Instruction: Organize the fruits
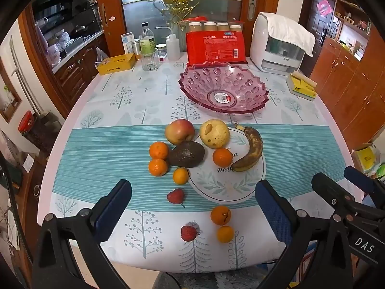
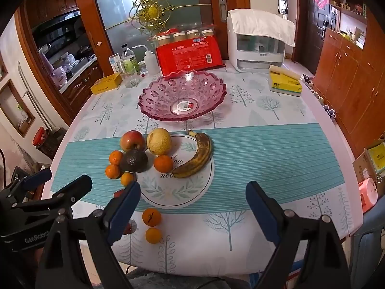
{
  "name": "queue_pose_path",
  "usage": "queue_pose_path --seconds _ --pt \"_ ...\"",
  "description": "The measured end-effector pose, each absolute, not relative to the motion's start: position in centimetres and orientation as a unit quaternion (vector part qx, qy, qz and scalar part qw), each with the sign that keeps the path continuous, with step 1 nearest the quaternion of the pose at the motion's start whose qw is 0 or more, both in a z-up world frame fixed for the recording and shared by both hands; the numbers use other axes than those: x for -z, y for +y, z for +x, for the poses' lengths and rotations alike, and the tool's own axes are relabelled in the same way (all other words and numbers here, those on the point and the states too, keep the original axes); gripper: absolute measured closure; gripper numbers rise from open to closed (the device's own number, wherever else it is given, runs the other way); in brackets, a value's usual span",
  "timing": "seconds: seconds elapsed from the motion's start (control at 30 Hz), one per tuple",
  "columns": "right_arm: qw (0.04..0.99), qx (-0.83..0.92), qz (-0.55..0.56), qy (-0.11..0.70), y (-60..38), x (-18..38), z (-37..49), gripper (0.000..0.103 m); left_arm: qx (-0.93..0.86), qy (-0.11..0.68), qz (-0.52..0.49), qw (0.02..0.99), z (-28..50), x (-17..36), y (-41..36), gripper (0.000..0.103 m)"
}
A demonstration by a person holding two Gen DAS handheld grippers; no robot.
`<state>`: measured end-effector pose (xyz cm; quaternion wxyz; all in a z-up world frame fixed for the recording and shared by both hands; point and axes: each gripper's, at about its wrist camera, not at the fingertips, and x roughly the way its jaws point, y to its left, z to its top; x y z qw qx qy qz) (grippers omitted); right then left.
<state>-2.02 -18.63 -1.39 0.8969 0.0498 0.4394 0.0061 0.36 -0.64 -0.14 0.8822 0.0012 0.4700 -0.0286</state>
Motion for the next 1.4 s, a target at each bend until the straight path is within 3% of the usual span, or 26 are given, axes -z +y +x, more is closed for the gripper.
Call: queue_pose_path --seconds 0.47,1.4 --pt "0.901 -0.027 0.059 0.429 -18.4 0.8 -2.0 0.018 0.025 0.466 -0.004 0.885 0.4 -0.4 -0.5 0.001" --pt "0.899 -0.065 0.059 0.43 -18.9 0.6 -1.6 0.018 0.005 0.478 -0.007 0.878 0.4 -0.6 -1.4 0.001"
